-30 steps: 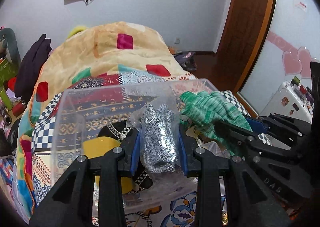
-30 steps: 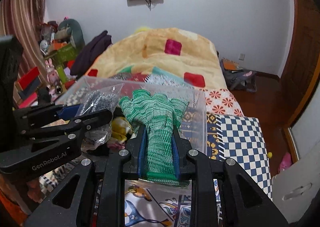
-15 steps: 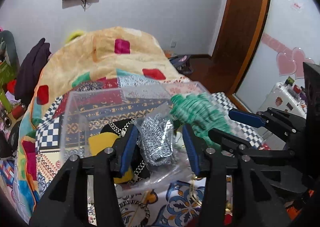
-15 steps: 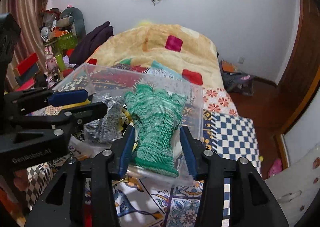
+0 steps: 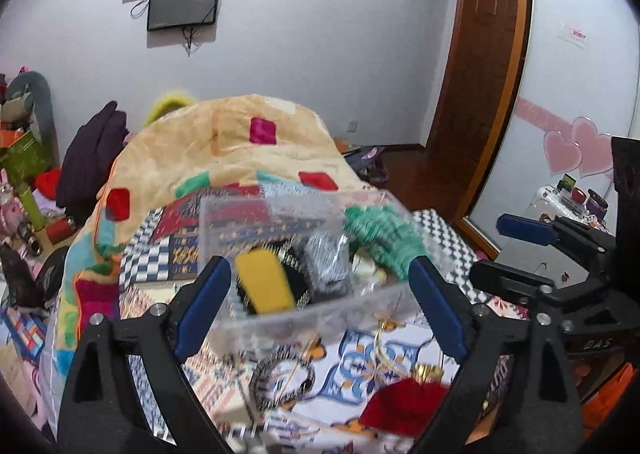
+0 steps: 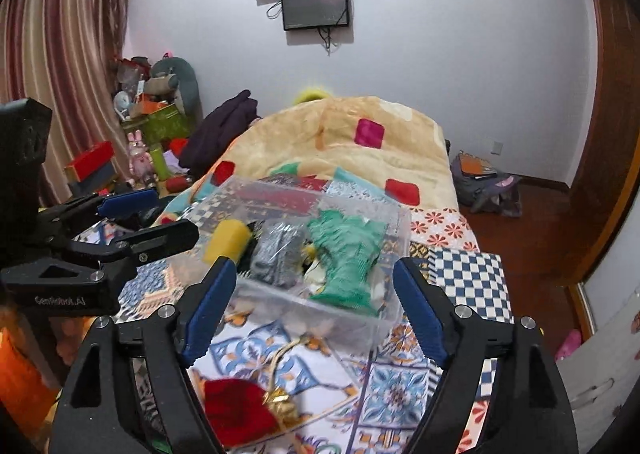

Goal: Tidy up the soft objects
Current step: 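Grasp the beaded bracelet with the left tool while the right tool grasps the red pouch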

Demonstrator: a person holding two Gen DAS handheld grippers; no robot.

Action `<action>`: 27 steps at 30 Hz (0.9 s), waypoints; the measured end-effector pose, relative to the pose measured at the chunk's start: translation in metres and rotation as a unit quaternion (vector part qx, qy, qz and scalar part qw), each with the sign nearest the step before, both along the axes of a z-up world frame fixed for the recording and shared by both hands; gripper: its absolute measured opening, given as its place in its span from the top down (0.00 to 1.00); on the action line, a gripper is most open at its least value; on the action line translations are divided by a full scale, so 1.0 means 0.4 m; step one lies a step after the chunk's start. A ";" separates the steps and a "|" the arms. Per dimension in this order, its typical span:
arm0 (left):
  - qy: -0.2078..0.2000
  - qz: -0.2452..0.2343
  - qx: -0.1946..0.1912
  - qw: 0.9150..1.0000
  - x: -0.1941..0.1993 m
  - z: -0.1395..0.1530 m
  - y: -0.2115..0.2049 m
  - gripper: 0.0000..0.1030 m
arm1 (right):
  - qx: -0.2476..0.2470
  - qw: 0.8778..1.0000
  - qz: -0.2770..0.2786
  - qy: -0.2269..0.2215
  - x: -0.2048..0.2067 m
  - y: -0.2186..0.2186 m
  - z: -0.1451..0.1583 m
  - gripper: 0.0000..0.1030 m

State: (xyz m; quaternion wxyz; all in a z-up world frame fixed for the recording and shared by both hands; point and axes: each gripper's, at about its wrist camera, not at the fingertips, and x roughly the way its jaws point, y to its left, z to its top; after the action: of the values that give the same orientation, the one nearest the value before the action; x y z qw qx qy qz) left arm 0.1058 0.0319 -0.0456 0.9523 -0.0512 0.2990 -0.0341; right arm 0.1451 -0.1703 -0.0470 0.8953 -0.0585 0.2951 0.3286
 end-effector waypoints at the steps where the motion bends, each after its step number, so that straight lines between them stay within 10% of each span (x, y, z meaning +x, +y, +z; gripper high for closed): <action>1: 0.007 0.001 -0.001 1.000 -0.007 -0.010 0.004 0.11 | -0.005 1.000 0.003 0.002 -0.008 0.003 -0.008 0.23; 20: 0.131 0.038 0.045 0.990 -0.039 -0.263 0.031 0.11 | -0.094 0.980 0.082 0.153 -0.060 0.095 -0.279 0.25; 27: 0.136 0.042 0.029 0.989 -0.020 -0.283 0.057 0.32 | -0.104 0.981 0.079 0.142 -0.062 0.103 -0.288 0.71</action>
State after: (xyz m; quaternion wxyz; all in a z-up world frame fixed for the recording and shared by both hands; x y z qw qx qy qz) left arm 0.0979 0.0547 -0.1588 0.9045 -0.0401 0.4240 0.0221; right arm 0.1205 -0.1289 -0.1620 0.8042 -0.1275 0.4466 0.3708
